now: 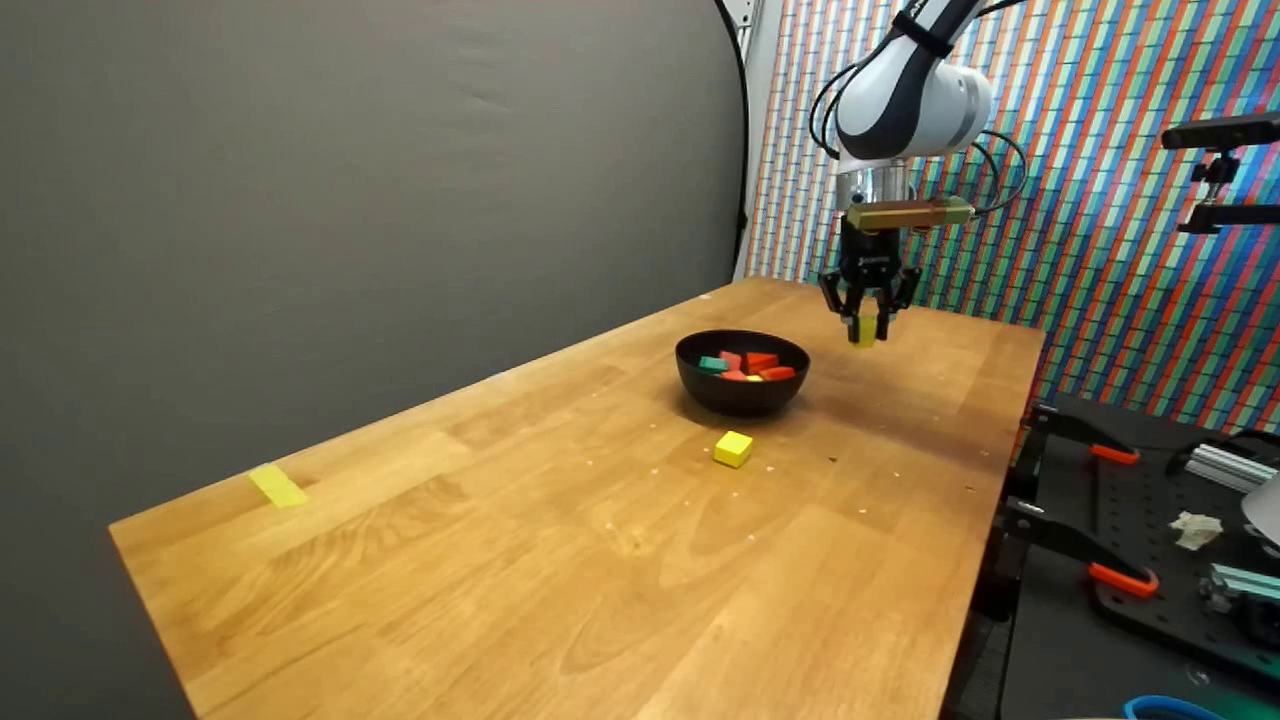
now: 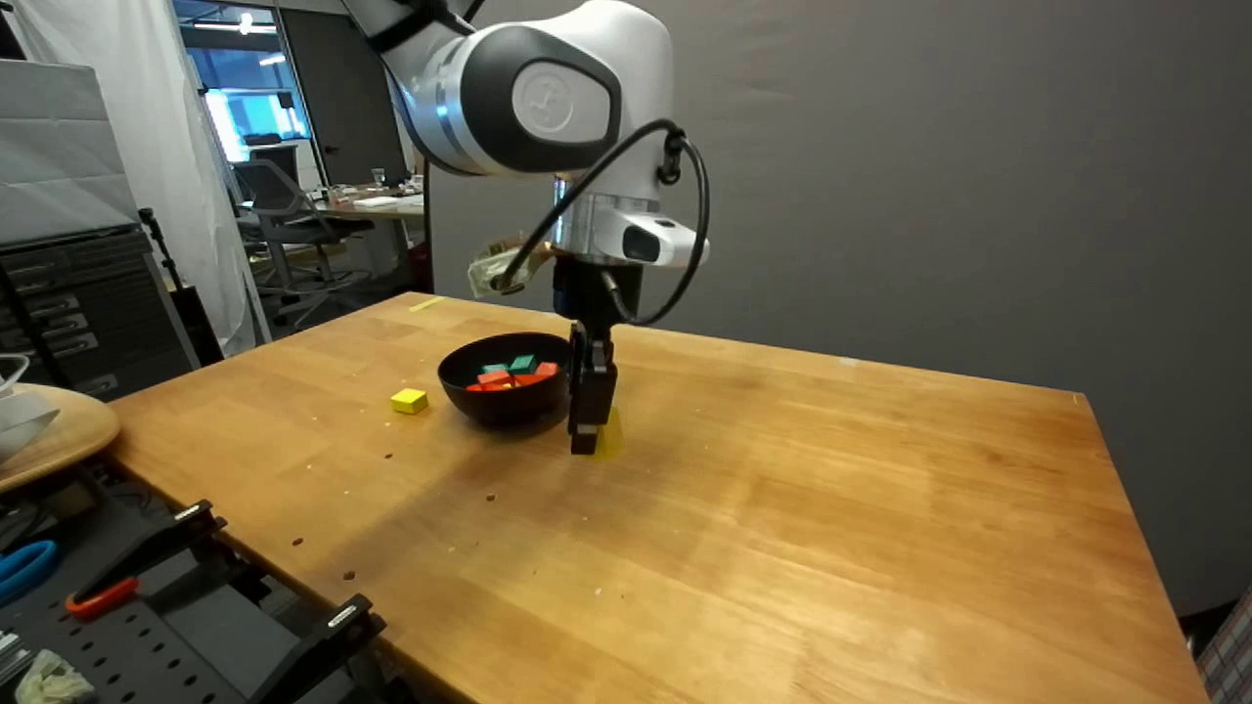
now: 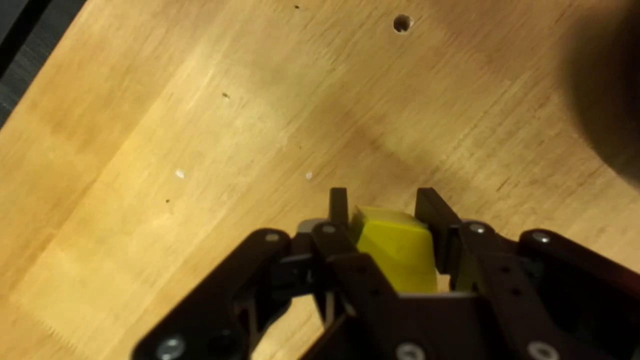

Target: Remove all the blocks from the black bowl and place them on the table

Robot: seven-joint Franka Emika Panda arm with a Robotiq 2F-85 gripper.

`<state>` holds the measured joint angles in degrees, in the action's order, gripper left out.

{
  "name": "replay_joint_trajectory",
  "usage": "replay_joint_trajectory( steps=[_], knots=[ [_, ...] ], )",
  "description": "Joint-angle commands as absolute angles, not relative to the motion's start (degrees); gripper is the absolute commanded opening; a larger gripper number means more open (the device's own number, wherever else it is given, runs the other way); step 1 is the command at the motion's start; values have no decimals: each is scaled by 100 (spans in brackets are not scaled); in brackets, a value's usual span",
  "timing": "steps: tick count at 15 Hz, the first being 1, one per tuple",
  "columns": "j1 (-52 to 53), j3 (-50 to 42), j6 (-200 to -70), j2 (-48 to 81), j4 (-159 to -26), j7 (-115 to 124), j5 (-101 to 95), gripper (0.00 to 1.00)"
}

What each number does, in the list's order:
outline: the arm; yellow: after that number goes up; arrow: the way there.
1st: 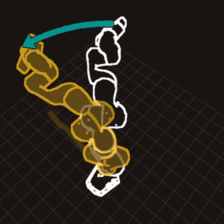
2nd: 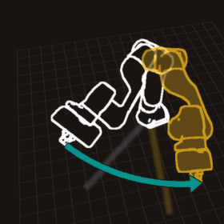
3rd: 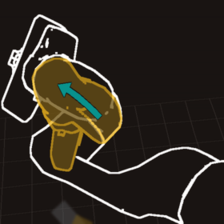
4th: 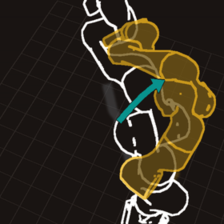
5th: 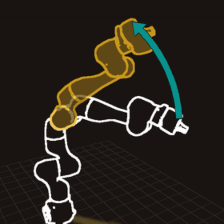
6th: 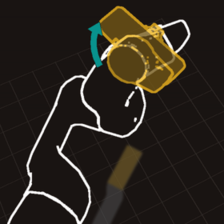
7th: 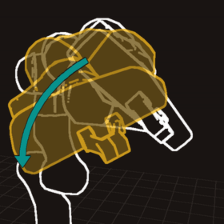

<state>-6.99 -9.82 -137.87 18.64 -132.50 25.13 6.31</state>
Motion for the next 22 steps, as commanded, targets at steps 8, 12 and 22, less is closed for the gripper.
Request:
replay_joint_trajectory(
  steps=[8, 12, 22],
  knots=[
    [-307, -759, -13653, 697, -13810, 1904, 564, 100],
    [-60, -379, -12783, -245, -14048, 1482, 365, 100],
    [181, 147, -13349, 263, -13774, 1894, 237, 100]
  ],
)
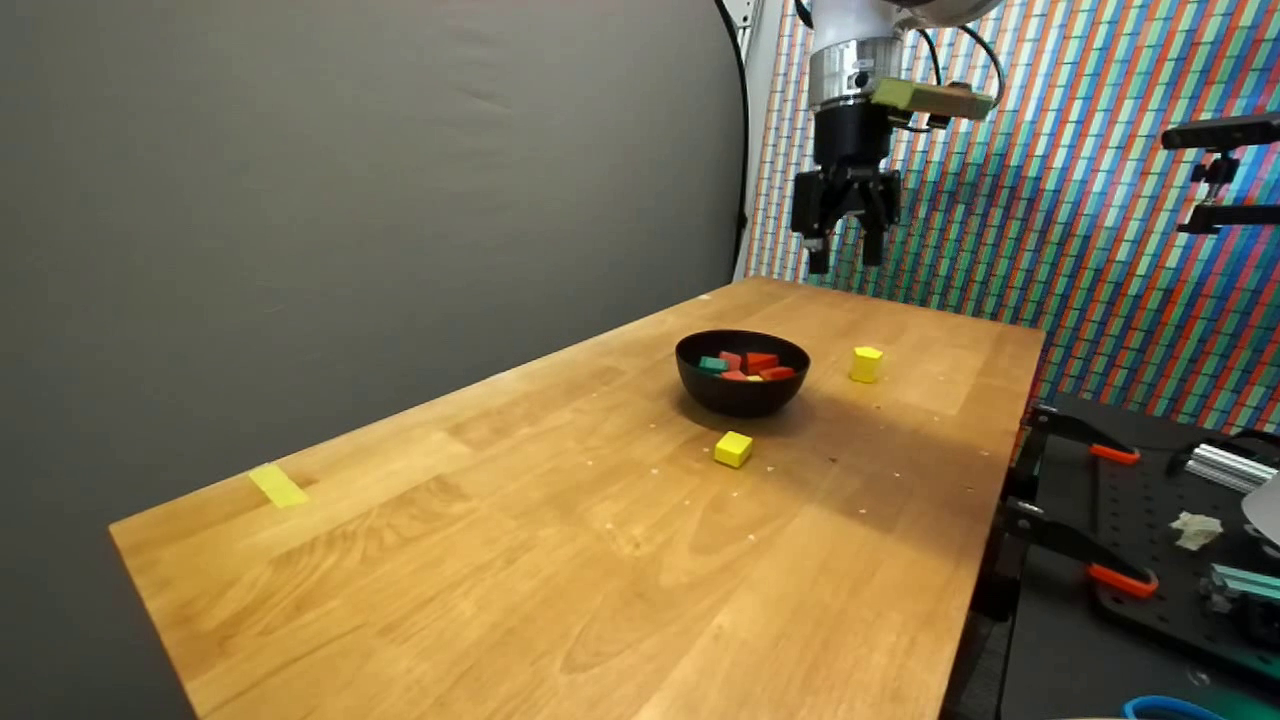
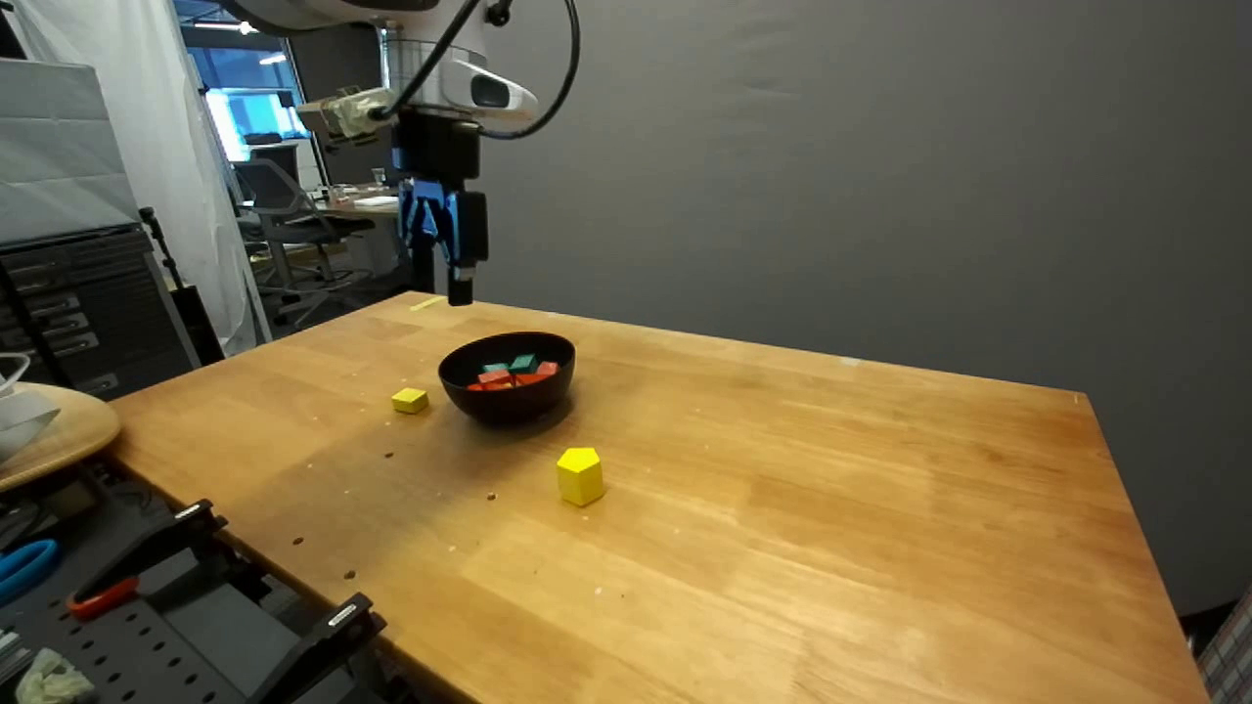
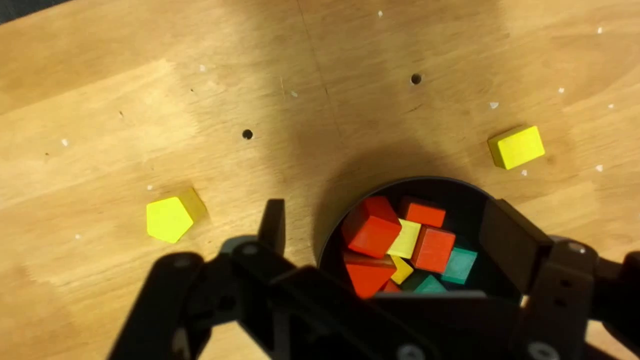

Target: Remove all the blocks from the black bowl and place them on the table

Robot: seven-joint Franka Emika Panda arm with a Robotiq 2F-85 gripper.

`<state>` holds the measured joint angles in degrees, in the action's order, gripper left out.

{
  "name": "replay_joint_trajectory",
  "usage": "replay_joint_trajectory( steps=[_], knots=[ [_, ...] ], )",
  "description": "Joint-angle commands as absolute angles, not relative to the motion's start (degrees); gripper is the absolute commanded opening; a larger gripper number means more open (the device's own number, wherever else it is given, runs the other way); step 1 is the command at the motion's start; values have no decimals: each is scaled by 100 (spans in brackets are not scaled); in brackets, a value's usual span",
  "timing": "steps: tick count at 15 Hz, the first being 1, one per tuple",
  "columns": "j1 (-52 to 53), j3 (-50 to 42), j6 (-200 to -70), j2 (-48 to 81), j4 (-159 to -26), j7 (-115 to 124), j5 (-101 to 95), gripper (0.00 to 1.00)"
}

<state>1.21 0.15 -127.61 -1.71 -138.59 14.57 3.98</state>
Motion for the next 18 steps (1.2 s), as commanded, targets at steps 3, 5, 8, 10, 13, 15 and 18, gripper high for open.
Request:
replay_joint_trajectory(
  steps=[3, 5, 8, 10, 13, 15, 18],
  knots=[
    [250, 195, -13779, 796, -13584, 2100, 393, 100],
    [311, 189, -13963, 1113, -13456, 2213, 450, 100],
    [431, 95, -14377, 1500, -13316, 2499, 251, 100],
    [508, 31, -14599, 1720, -13207, 2594, 158, 100],
    [736, -167, -14989, 1959, -13087, 2772, -274, 100],
    [1049, -516, -15305, 2072, -13065, 3057, -1054, 100],
    [1449, -1033, -15624, 2247, -12998, 3471, -2015, 100]
  ],
)
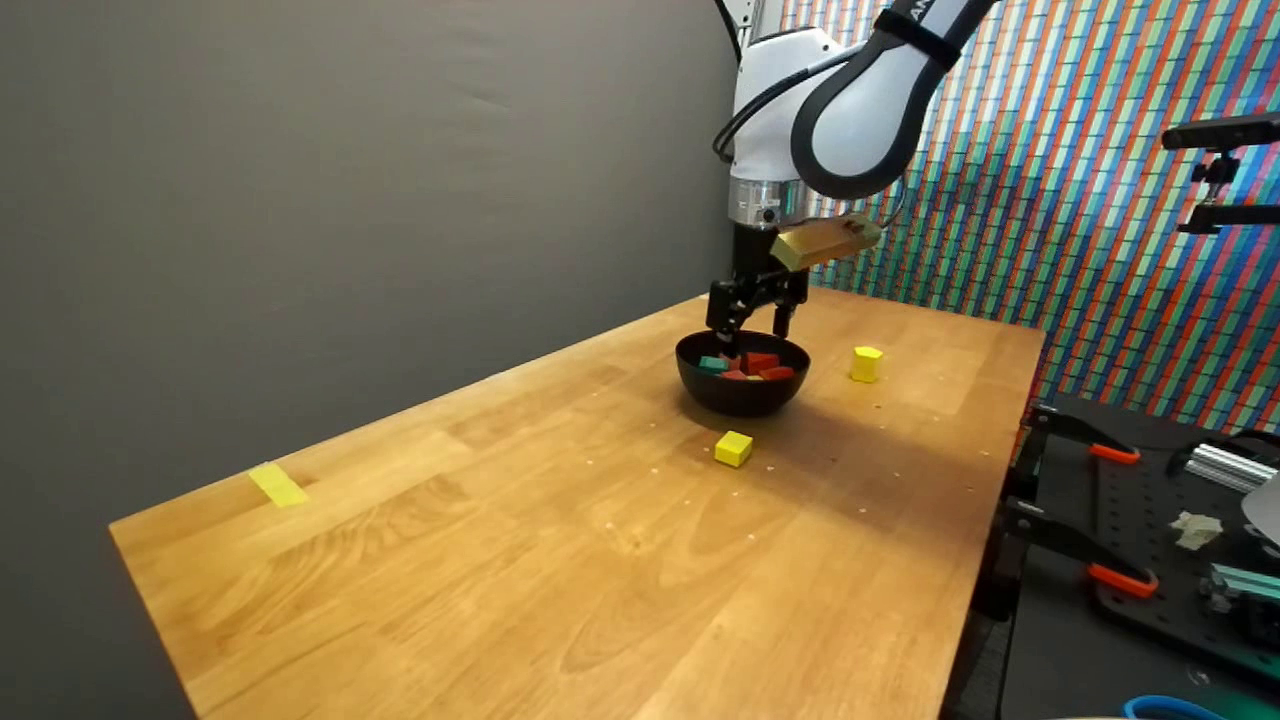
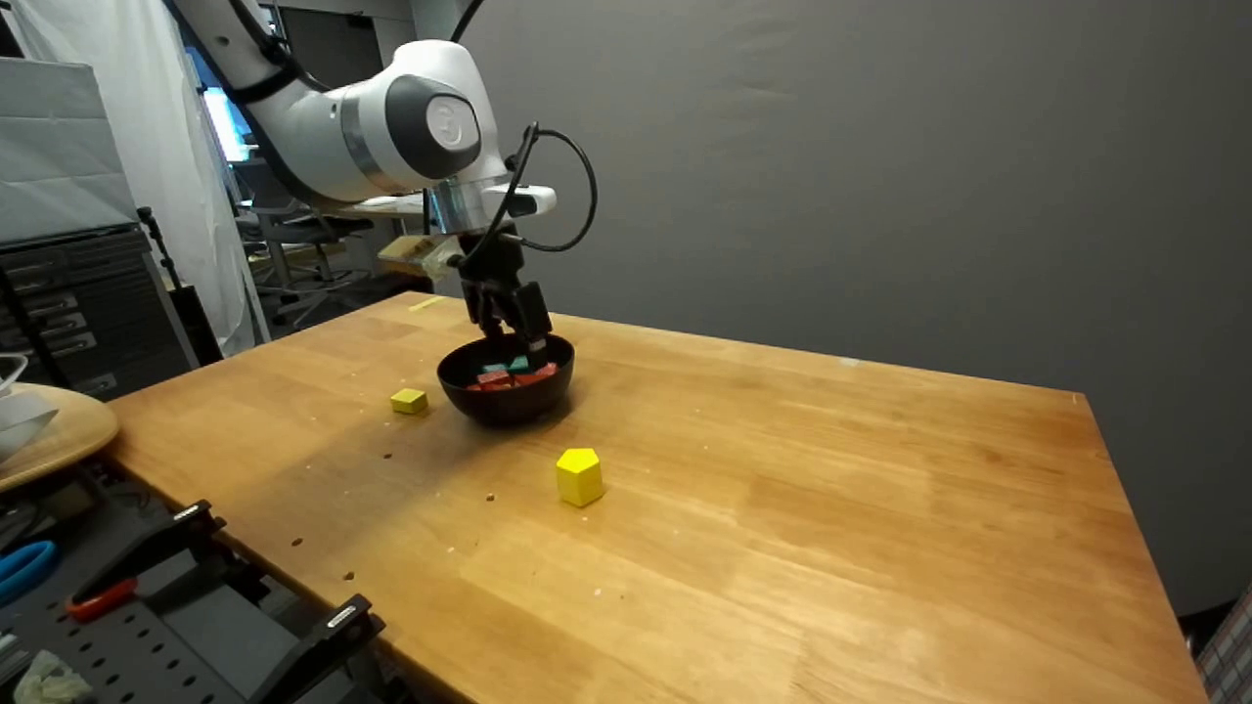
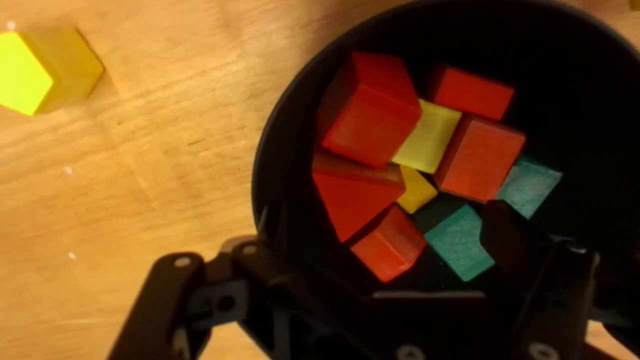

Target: Remove all the blocks from the black bowl and place them on the table

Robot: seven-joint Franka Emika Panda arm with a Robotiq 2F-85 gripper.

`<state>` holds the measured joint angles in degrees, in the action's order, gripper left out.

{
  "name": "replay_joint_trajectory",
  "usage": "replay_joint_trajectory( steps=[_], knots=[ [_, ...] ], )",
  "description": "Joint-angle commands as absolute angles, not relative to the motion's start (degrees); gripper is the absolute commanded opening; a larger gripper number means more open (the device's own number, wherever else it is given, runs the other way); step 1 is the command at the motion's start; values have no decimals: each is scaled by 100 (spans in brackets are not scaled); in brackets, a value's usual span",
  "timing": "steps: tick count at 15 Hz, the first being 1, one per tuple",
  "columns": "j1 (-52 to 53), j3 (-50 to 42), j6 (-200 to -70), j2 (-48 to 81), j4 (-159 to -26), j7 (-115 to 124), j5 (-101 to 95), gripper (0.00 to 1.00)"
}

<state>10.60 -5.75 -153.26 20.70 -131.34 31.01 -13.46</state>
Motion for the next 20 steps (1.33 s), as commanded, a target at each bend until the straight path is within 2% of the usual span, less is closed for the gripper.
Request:
replay_joint_trajectory(
  steps=[1, 5, 9, 16, 18, 20],
  knots=[
    [1483, -1087, -15686, 2291, -12999, 3524, -2097, 100],
    [1386, -1022, -15777, 2355, -13097, 3393, -1837, 100],
    [1388, -990, -15783, 2393, -13098, 3372, -1774, 92],
    [1744, -1059, -15719, 2461, -13039, 3494, -1997, 98],
    [1767, -1041, -15688, 2510, -13056, 3477, -1929, 99],
    [1738, -1062, -15674, 2553, -13073, 3498, -1881, 94]
  ],
)
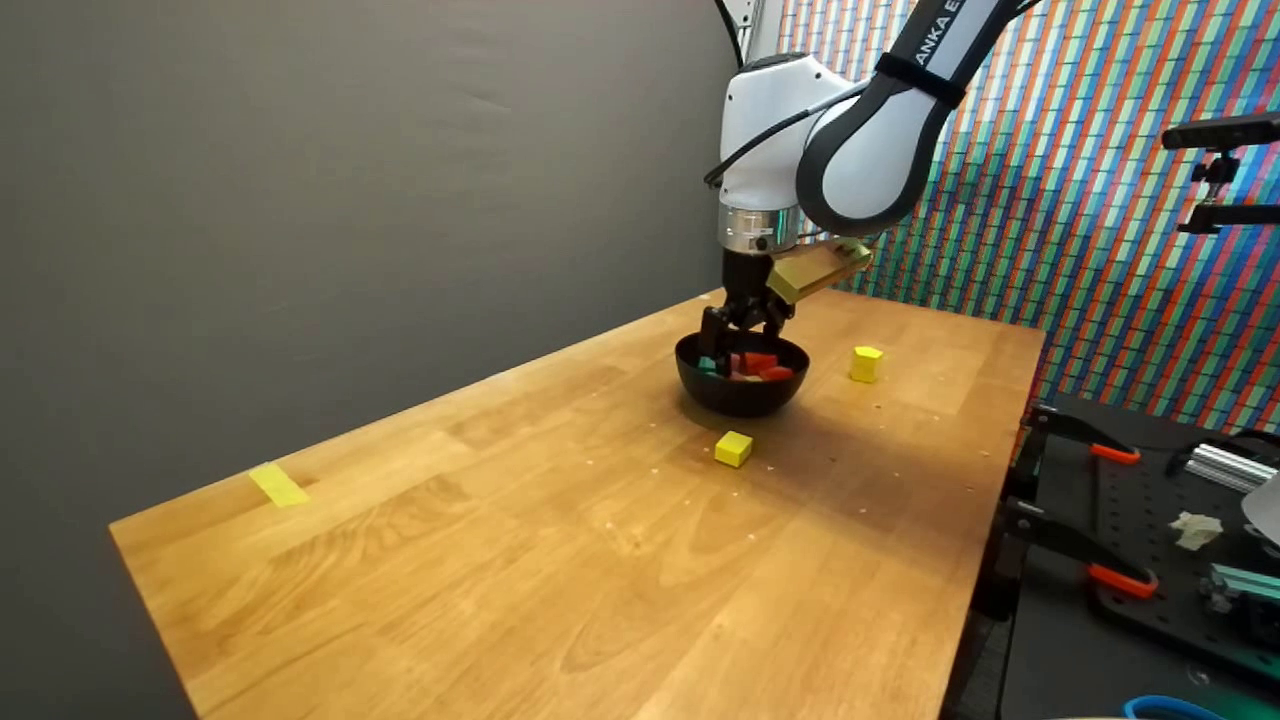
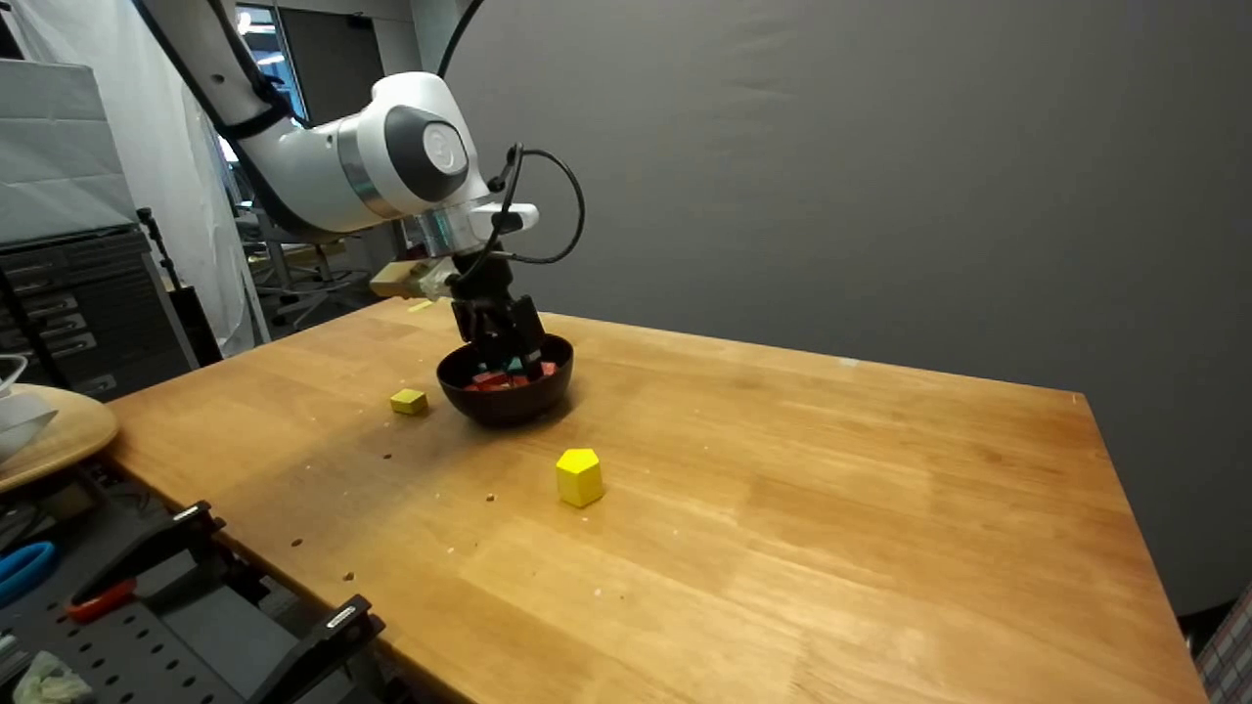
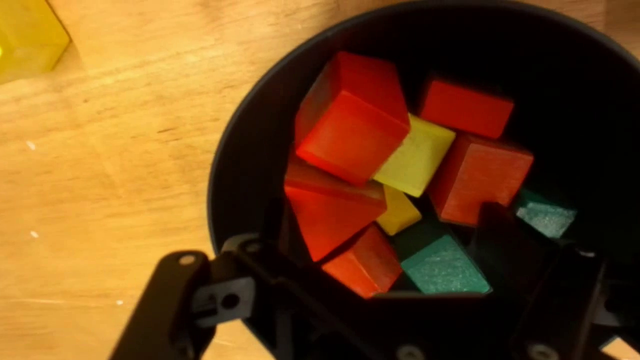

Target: Remove all the blocks from the black bowl and place them on the table

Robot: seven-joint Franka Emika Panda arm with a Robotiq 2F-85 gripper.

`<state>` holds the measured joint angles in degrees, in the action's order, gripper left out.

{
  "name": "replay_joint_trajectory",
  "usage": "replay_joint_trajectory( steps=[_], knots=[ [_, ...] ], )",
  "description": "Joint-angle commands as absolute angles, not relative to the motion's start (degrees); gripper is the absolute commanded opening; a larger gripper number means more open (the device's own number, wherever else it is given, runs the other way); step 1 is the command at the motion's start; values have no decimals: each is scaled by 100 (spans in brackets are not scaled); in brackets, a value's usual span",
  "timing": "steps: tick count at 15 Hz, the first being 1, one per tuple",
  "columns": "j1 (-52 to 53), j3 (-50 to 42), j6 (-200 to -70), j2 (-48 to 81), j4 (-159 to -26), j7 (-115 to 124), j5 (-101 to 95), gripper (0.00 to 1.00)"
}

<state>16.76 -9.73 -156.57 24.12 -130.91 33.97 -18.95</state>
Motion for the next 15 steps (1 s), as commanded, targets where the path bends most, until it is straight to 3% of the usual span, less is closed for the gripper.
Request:
replay_joint_trajectory(
  steps=[1, 3, 4, 7, 8, 9, 14, 15],
  knots=[
    [1717, -1070, -15675, 2567, -13081, 3508, -1852, 91],
    [1625, -1038, -15704, 2589, -13110, 3499, -1702, 82],
    [1586, -1025, -15709, 2613, -13120, 3503, -1624, 84],
    [1508, -986, -15712, 2677, -13138, 3453, -1379, 76],
    [1474, -943, -15721, 2684, -13138, 3418, -1279, 59],
    [1443, -894, -15733, 2689, -13135, 3381, -1162, 56],
    [1352, -646, -15821, 2514, -13153, 3239, -656, 16],
    [1377, -661, -15864, 2422, -13188, 3262, -636, 16]
  ],
)
